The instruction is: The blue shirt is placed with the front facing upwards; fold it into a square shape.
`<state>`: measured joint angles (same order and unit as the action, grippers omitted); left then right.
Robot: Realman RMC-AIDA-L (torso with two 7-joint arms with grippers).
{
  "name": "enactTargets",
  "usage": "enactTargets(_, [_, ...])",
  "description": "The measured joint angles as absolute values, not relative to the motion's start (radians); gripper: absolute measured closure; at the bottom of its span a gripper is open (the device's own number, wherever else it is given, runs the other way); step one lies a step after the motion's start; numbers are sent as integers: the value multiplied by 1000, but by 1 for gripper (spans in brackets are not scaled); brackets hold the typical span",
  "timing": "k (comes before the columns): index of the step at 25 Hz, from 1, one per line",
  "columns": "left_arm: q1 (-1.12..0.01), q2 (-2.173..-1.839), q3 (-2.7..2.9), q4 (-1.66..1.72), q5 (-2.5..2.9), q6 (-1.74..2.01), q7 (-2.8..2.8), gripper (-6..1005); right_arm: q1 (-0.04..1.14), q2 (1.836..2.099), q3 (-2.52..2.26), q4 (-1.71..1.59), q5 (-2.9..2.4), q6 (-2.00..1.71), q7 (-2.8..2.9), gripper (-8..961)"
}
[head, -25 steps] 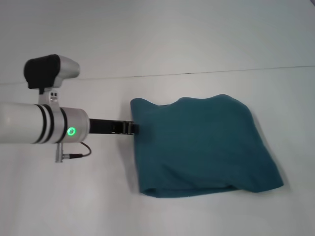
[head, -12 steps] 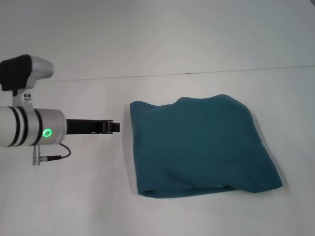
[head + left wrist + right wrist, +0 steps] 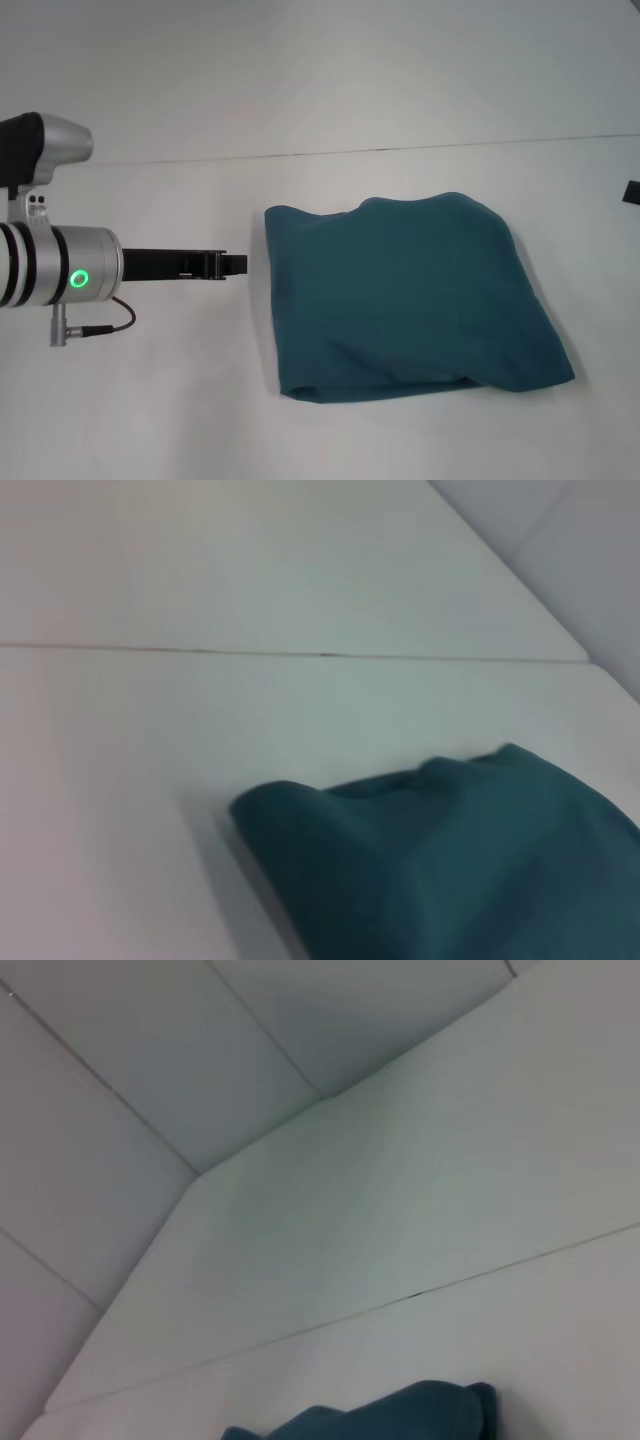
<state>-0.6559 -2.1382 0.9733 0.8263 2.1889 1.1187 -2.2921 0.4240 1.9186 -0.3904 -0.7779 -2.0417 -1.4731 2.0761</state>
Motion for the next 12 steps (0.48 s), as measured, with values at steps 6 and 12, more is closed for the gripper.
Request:
enactTargets(6, [-630,-2157,973,870,2182,1148,-2258,873,431,1949,-397,-760,-2042,-1493,1952,9])
enactTargets(12, [-596,-2167,977,891,2123,1176,-2192,701,437,1957,-400,-754,-2044,-1528,1866,9])
